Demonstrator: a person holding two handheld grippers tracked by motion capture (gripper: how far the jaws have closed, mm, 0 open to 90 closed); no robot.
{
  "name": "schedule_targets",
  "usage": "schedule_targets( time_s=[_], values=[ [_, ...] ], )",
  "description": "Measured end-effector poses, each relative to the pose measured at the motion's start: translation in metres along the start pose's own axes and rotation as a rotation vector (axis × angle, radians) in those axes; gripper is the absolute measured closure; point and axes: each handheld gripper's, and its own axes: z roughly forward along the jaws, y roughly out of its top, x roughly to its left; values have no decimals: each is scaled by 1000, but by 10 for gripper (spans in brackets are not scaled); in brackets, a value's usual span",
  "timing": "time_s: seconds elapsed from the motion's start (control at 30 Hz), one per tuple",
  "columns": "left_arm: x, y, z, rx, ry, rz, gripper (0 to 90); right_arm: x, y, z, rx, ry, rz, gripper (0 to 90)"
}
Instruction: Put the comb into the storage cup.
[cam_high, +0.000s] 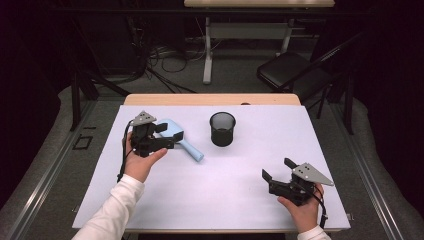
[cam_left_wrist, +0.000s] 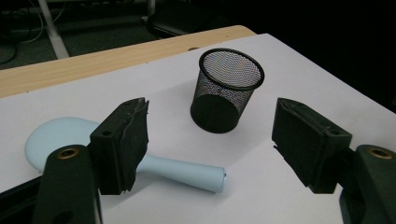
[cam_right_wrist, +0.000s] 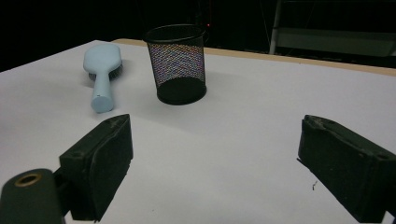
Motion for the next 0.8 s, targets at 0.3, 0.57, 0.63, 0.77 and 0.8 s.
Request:
schedule_targets(
  time_s=[0.3, 0.57, 0.63, 0.77, 0.8],
  values=[
    [2, 12, 8, 33, 11, -26, 308, -1, 0, 1, 2, -1, -1, 109],
    [3, 21, 14, 56, 25, -39, 331, -1, 0, 1, 6, 3, -1, 113],
    [2, 22, 15, 63, 30, -35, 333, -2, 0, 2, 9, 1, -7, 113],
    [-1, 27, 22, 91, 50, -20, 343, -2, -1, 3, 6, 0, -3, 113],
    [-1, 28, 23, 97, 52, -19, 346, -2, -1, 3, 7, 1, -3, 113]
  ],
)
